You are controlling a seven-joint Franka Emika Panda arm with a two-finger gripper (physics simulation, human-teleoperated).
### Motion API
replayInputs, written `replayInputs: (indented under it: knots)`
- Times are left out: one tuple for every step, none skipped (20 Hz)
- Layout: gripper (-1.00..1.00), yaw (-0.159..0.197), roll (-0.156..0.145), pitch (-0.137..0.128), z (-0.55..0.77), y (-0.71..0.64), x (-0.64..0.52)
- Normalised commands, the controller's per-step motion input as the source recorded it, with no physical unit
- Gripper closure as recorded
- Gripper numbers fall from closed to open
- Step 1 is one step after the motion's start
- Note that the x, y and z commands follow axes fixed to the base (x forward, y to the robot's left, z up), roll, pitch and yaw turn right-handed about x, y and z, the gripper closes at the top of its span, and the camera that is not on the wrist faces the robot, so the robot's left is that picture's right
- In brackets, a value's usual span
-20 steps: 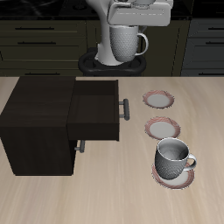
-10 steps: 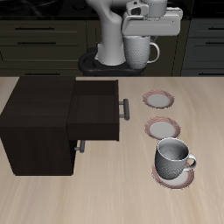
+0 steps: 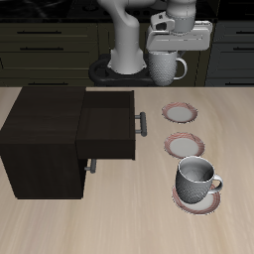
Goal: Place the porcelain mug that is in the drawer onto the nearest plate relative to the robot
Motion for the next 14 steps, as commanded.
replayInputs:
  knots:
    - [1.0,0.044,0.004,-0.019,-0.26,0.11,-0.23]
    - [1.0,-0.046,0.031,0.075,-0.3,0.09,-0.14]
    - [1.0,0.002,0.01,-0.021,-0.2,0.19,-0.13]
    - [1.0,0.058,0.065,-0.014,-0.14,0.2,-0.05]
    - [1.0,-0.04,0.077,0.061,-0.22,0.09,-0.04]
    - [1.0,0.145,0.153,-0.006,-0.36,0.4,0.01]
    - [1.0,-0.09,-0.078,0.04,-0.19,0.04,0.04]
    - [1.0,0.011,0.034,0.026,-0.26,0.18,0.06]
    - [1.0,0.0,0.0,0.0,0.0,0.0,0.0]
    - [1.0,-0.028,0.053,0.113,-0.4,0.21,0.31]
    - [1.0,-0.079,-0.025,0.073,-0.28,0.09,0.0]
    - [1.0,0.079,0.057,-0.031,-0.22,0.23,0.03]
    - [1.0,-0.085,-0.049,0.05,-0.29,0.1,0.04]
    - [1.0,0.06,0.122,0.053,-0.31,0.24,-0.05]
